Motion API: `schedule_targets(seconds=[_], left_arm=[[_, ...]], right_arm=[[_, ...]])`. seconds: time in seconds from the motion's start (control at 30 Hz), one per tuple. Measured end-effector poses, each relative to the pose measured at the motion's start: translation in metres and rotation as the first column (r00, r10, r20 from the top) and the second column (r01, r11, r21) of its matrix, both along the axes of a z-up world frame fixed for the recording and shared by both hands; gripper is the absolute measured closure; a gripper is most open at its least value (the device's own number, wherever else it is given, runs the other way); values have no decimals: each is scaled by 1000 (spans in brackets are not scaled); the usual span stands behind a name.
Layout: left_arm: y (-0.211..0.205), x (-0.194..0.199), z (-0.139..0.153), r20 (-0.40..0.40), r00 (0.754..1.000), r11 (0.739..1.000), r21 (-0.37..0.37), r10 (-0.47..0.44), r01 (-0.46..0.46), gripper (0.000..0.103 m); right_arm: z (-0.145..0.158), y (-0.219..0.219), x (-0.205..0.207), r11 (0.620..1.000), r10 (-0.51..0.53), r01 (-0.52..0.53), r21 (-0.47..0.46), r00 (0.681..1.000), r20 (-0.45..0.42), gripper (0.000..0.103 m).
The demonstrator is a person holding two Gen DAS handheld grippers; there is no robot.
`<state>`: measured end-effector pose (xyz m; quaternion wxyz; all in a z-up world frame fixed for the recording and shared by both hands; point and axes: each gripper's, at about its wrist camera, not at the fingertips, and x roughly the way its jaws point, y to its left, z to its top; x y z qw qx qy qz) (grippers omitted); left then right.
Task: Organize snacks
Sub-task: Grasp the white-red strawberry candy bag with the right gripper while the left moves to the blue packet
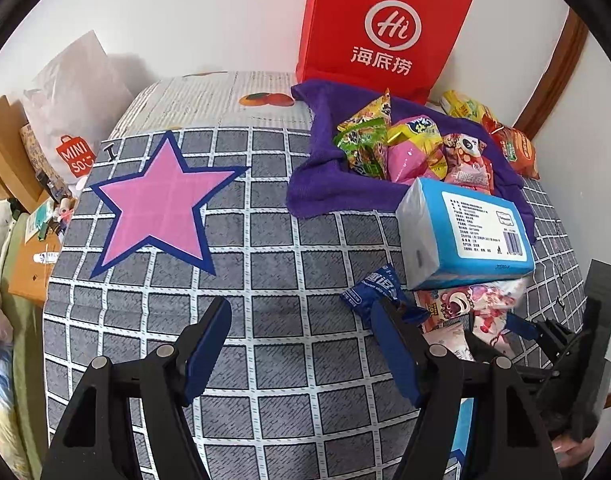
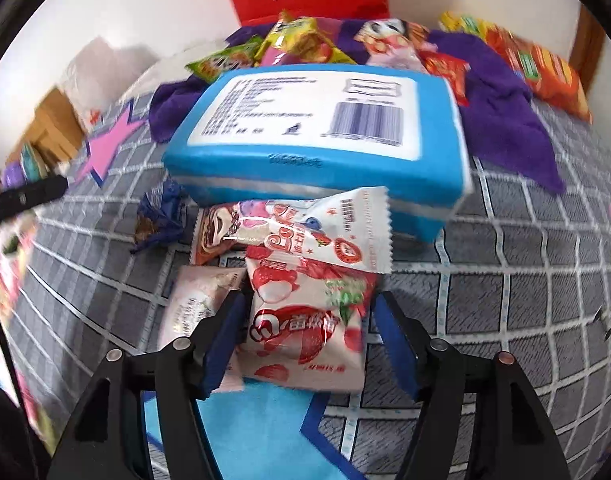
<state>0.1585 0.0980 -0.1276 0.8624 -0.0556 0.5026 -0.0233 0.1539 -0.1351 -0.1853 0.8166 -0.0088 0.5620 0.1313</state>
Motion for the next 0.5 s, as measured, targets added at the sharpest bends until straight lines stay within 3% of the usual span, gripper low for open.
schedule_targets(seconds=[0.1,0.17,0.5], left_arm=[[-8,0,-4,-8,1000,1000,1,-11,11,32],[-15,0,-8,-10,1000,1000,-3,-23,23,32],[-50,17,-32,-45,998,998,-47,-35,33,32]], right_arm=[[-4,12,-1,995,32,-27,-91,998,53,36],[-4,9,-2,997,19,-14,-81,998,65,44],[10,-44,-30,999,-20,23,-44,997,79,45]])
